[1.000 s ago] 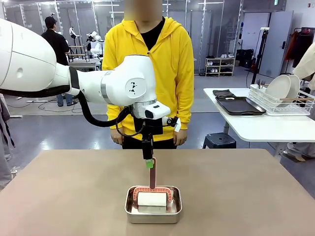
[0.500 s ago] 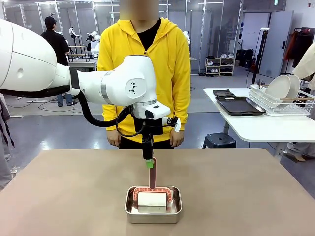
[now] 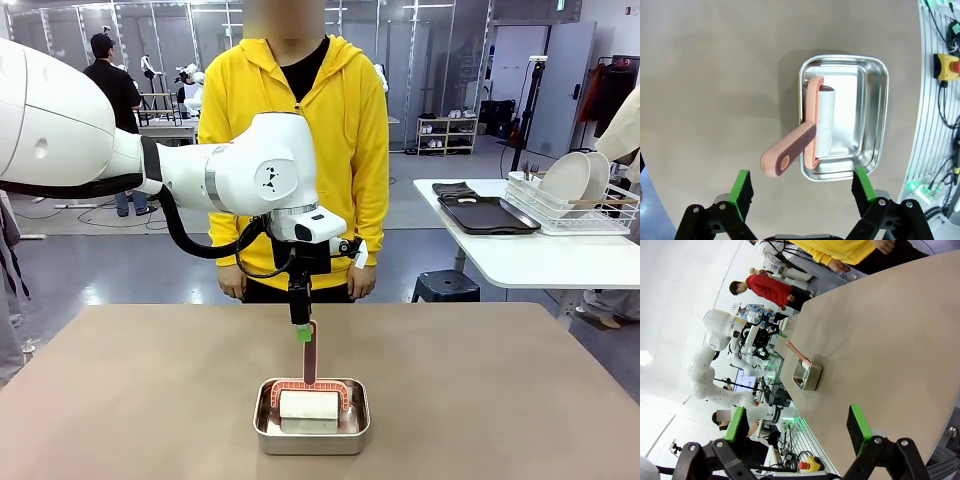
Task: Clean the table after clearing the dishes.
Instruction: Place the Lint Roller back on top of the Airtight Container.
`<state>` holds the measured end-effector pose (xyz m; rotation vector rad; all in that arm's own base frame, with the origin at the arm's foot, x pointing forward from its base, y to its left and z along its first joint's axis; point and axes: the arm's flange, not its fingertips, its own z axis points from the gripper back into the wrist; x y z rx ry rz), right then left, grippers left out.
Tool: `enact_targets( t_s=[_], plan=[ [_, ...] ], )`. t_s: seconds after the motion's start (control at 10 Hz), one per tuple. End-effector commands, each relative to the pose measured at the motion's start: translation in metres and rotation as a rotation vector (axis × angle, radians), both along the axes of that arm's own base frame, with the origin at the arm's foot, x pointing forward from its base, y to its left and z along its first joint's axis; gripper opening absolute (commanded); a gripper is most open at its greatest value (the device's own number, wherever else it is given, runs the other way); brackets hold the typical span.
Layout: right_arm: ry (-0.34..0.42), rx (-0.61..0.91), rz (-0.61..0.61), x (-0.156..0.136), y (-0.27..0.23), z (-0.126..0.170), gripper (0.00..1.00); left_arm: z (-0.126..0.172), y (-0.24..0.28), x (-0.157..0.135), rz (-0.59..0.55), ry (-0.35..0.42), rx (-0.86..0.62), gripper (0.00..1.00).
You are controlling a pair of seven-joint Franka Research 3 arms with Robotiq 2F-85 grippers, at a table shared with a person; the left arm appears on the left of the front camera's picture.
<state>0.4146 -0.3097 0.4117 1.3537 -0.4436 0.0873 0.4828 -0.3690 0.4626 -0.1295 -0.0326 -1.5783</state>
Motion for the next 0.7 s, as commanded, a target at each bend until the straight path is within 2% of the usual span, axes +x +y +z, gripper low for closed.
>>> enact_targets(
  t_s=[0.0,0.1,0.2,0.3,0.5,0.6],
  plan=[
    [-0.009,0.004,0.002,-0.003,0.002,0.003,1.0,0.002,0.001,0.0,0.003,-0.002,-0.003,1.0],
    [-0.009,0.004,0.002,-0.003,0.002,0.003,1.0,0.0,0.0,0.0,0.0,0.0,0.0,1.0],
    [-0.009,0.004,0.002,-0.003,0.002,0.003,1.0,0.023,0.031,0.011,0.132,0.032,-0.059,1.0],
    [-0.009,0.004,0.002,-0.003,0.002,0.003,1.0,0.038,0.062,0.012,0.199,0.128,-0.181,1.0],
    [-0.009,0.004,0.002,-0.003,0.002,0.003,1.0,0.064,0.147,0.004,0.339,0.225,-0.446,1.0],
    [-0.009,0.004,0.002,-0.003,0.002,0.003,1.0,0.068,0.194,-0.005,0.386,0.255,-0.512,1.0]
  ],
)
